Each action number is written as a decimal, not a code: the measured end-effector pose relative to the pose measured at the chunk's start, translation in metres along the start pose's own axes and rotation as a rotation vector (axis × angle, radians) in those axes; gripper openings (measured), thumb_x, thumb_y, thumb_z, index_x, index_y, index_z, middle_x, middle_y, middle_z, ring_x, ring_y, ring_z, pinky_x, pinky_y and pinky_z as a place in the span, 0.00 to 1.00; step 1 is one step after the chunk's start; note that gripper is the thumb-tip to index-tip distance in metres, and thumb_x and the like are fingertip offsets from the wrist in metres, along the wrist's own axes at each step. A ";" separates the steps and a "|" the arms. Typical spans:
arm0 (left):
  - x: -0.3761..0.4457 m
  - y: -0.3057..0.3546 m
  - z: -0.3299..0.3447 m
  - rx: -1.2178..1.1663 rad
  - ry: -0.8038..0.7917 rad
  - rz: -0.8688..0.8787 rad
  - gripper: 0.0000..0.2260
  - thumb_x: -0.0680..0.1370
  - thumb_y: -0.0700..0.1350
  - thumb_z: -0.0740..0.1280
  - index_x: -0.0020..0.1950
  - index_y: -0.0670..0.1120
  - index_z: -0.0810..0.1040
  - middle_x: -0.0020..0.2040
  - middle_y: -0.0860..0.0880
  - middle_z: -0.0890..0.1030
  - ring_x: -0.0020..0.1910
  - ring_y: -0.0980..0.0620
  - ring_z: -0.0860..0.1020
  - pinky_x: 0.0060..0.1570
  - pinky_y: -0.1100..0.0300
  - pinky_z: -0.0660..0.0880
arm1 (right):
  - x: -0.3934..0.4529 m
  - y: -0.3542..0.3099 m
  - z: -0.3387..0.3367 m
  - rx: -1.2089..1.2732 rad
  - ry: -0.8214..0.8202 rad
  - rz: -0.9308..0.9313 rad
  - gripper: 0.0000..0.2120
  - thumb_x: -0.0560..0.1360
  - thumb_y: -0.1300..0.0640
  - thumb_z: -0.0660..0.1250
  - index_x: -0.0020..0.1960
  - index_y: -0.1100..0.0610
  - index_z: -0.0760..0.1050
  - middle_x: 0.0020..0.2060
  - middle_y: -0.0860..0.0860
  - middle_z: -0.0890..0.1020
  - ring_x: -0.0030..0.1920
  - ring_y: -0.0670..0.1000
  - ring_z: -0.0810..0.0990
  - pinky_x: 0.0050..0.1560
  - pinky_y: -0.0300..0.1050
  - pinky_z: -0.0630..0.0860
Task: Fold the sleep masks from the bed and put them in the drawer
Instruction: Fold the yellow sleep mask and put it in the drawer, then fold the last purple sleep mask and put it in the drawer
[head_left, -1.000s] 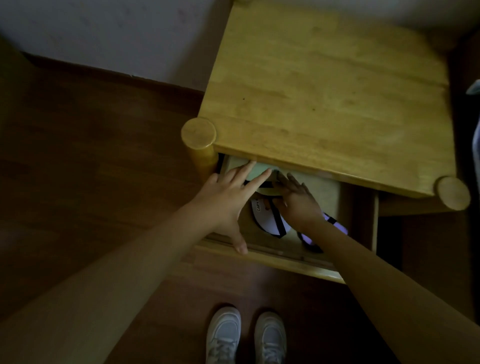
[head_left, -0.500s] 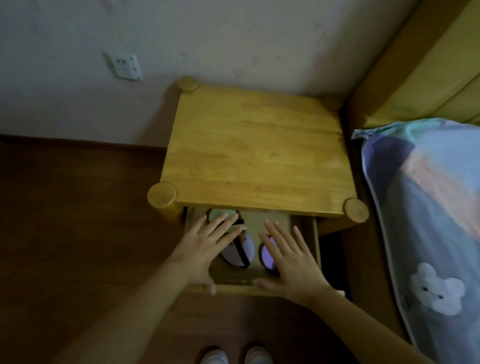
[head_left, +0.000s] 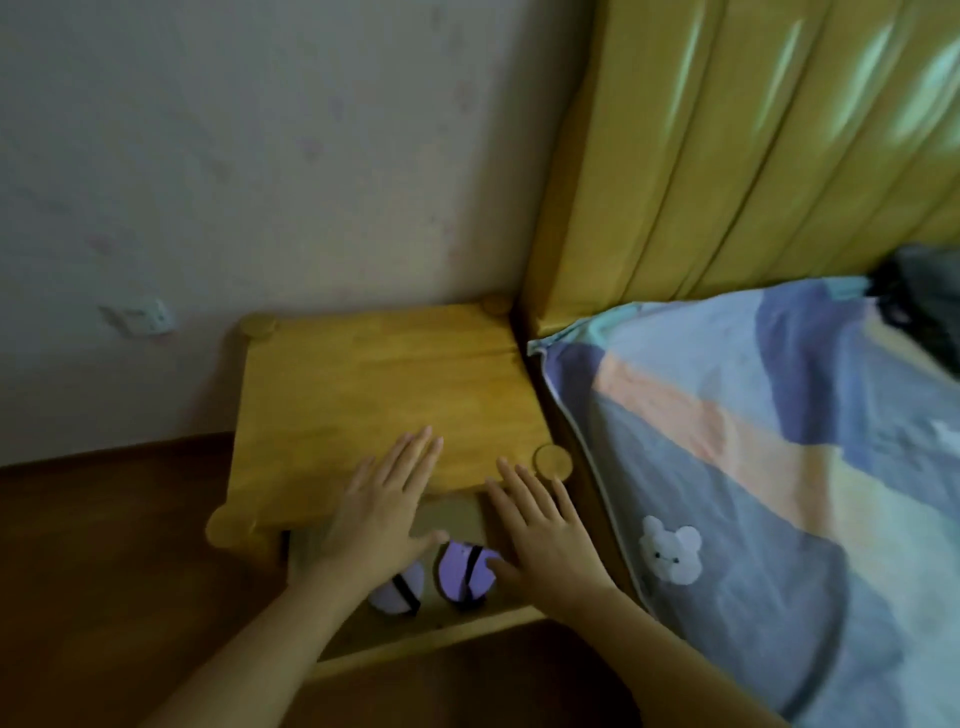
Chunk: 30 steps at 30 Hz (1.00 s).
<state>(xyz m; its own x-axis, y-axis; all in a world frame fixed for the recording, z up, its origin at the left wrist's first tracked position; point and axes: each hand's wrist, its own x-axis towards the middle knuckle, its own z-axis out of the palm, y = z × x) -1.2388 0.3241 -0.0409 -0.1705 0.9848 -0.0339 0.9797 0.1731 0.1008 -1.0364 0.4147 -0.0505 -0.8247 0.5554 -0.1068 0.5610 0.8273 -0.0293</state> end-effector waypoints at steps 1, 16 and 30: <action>0.008 0.011 -0.027 -0.018 0.045 0.012 0.46 0.72 0.70 0.57 0.69 0.55 0.23 0.75 0.55 0.32 0.76 0.54 0.38 0.73 0.51 0.46 | -0.005 0.009 -0.026 0.019 0.030 0.028 0.39 0.76 0.39 0.58 0.78 0.51 0.44 0.77 0.52 0.42 0.77 0.53 0.40 0.71 0.55 0.35; -0.051 0.222 -0.445 -0.300 0.341 0.500 0.44 0.69 0.69 0.64 0.75 0.62 0.40 0.77 0.61 0.42 0.76 0.56 0.47 0.70 0.50 0.54 | -0.261 0.035 -0.456 0.292 0.600 0.364 0.38 0.74 0.44 0.67 0.77 0.46 0.50 0.77 0.46 0.55 0.76 0.48 0.52 0.74 0.50 0.56; -0.260 0.423 -0.508 -0.446 0.190 1.277 0.46 0.65 0.66 0.71 0.72 0.65 0.43 0.73 0.63 0.51 0.74 0.57 0.57 0.68 0.55 0.61 | -0.647 -0.136 -0.487 0.237 0.859 0.968 0.41 0.72 0.50 0.72 0.73 0.40 0.48 0.74 0.44 0.60 0.73 0.44 0.58 0.68 0.33 0.56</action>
<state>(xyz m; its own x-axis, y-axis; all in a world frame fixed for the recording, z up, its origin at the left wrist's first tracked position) -0.8331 0.1492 0.5160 0.7726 0.4421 0.4556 0.3538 -0.8958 0.2691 -0.6148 -0.0165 0.5065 0.1818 0.8603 0.4763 0.8733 0.0814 -0.4804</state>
